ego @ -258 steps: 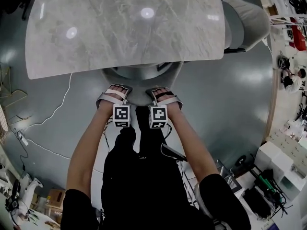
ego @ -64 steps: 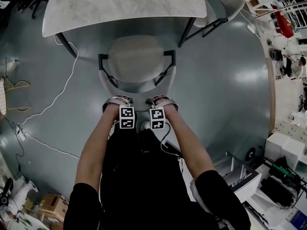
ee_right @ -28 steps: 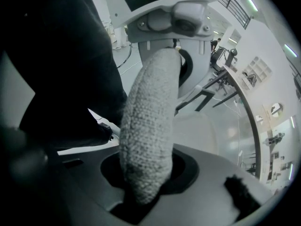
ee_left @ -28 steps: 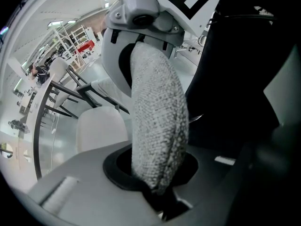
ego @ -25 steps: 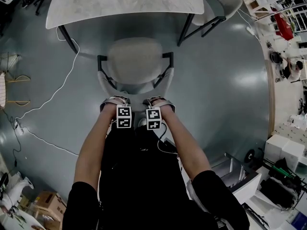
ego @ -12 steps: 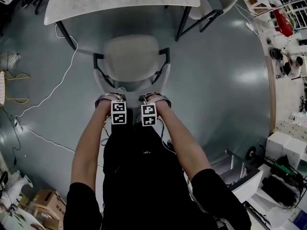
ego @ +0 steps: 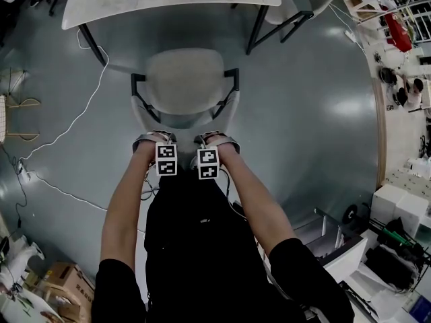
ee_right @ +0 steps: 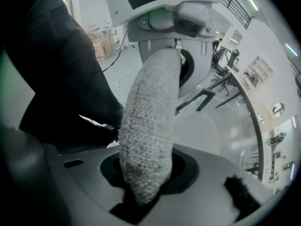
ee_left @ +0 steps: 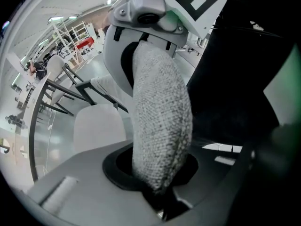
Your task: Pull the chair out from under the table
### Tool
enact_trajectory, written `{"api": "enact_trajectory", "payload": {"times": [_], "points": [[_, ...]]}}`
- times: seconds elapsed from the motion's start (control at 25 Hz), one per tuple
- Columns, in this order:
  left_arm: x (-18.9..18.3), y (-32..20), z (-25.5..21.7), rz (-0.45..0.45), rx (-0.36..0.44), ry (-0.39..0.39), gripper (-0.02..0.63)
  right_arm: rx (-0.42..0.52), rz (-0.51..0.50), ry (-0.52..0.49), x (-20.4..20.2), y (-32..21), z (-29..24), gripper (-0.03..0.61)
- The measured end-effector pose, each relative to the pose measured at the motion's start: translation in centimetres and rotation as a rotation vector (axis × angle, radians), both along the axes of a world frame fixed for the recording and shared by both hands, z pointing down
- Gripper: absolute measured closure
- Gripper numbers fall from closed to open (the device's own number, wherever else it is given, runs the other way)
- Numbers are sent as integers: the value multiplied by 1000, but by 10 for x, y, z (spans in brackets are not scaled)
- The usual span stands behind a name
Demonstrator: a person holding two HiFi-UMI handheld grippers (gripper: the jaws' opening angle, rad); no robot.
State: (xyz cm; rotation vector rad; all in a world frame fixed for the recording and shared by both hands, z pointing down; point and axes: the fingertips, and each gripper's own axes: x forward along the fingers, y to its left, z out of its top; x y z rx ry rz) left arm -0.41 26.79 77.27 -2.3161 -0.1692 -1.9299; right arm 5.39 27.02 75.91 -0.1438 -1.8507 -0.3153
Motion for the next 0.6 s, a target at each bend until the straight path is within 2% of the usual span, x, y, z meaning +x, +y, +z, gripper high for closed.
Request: {"api": "enact_trajectory", "payload": {"times": [0.6], "points": [[-9, 45, 1, 27, 6, 1, 541, -3, 34, 5, -10, 48, 1, 476]]}}
